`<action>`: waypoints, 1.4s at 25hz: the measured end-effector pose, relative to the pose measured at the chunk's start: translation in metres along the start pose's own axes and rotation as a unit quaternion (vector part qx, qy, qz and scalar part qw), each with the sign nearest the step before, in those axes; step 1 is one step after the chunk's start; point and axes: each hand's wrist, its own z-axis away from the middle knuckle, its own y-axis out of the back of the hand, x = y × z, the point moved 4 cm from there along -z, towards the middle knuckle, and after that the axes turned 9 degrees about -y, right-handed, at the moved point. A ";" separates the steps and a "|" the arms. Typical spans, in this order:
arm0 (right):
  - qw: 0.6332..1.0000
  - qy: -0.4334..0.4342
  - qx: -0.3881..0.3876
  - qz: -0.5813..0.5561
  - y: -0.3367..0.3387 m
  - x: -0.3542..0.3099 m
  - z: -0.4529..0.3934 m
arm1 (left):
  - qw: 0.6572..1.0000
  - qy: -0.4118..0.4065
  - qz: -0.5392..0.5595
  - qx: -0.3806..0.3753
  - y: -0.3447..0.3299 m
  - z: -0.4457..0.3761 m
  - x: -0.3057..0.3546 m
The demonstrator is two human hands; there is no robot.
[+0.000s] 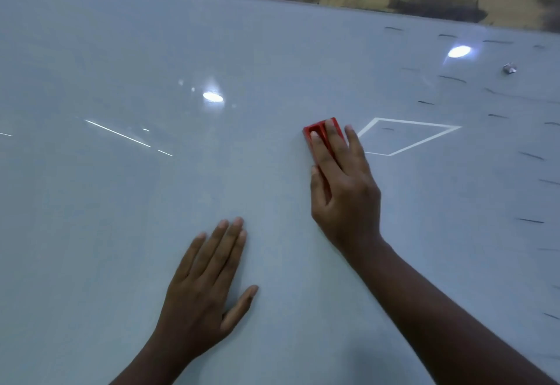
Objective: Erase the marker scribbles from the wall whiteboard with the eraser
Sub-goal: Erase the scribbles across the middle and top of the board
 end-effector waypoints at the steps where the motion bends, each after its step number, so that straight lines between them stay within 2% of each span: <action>1: 1.000 0.010 -0.006 -0.012 -0.009 -0.016 0.002 | 0.999 0.031 -0.012 0.000 0.002 0.008 -0.013; 3: 0.994 0.085 -0.047 -0.042 -0.027 -0.052 0.018 | 0.995 0.100 -0.027 0.007 0.007 0.022 -0.038; 5: 0.974 0.182 -0.120 -0.061 -0.040 -0.082 0.048 | 0.989 0.146 -0.029 0.009 0.011 0.033 -0.054; 8: 0.940 0.266 -0.206 -0.056 -0.038 -0.089 0.082 | 0.988 0.151 -0.019 0.008 0.012 0.039 -0.059; 11: 0.924 0.317 -0.210 -0.044 -0.026 -0.074 0.074 | 0.988 0.154 -0.014 0.012 0.014 0.038 -0.058; 13: 0.946 0.279 -0.164 -0.029 -0.022 -0.058 0.046 | 0.987 0.158 -0.009 0.014 0.015 0.037 -0.056; 15: 0.978 0.182 -0.100 -0.029 -0.021 -0.047 0.015 | 0.987 0.158 -0.006 0.015 0.014 0.037 -0.056; 17: 0.993 0.093 -0.056 -0.038 -0.027 -0.053 0.003 | 0.988 0.156 -0.006 0.016 0.013 0.038 -0.055; 18: 0.995 0.075 -0.051 -0.040 -0.030 -0.060 0.007 | 0.988 0.154 -0.007 0.019 0.013 0.040 -0.055; 19: 0.994 0.084 -0.060 -0.041 -0.034 -0.067 0.016 | 0.988 0.155 -0.007 0.023 0.014 0.041 -0.054; 23: 0.958 0.246 -0.145 -0.042 -0.027 -0.061 0.054 | 0.971 0.232 -0.019 0.057 0.025 0.005 -0.053; 24: 0.953 0.263 -0.146 -0.036 -0.020 -0.051 0.056 | 0.970 0.234 -0.021 0.061 0.027 -0.014 -0.052; 26: 0.959 0.251 -0.130 -0.023 -0.005 -0.023 0.048 | 0.979 0.190 -0.026 0.066 0.027 -0.062 -0.043; 30: 0.989 0.136 -0.050 0.011 0.034 0.054 0.004 | 0.994 0.090 -0.026 0.058 0.015 -0.144 -0.008; 35: 0.994 -0.053 0.068 0.060 0.084 0.151 -0.019 | 0.997 0.062 -0.020 0.047 0.001 -0.220 0.027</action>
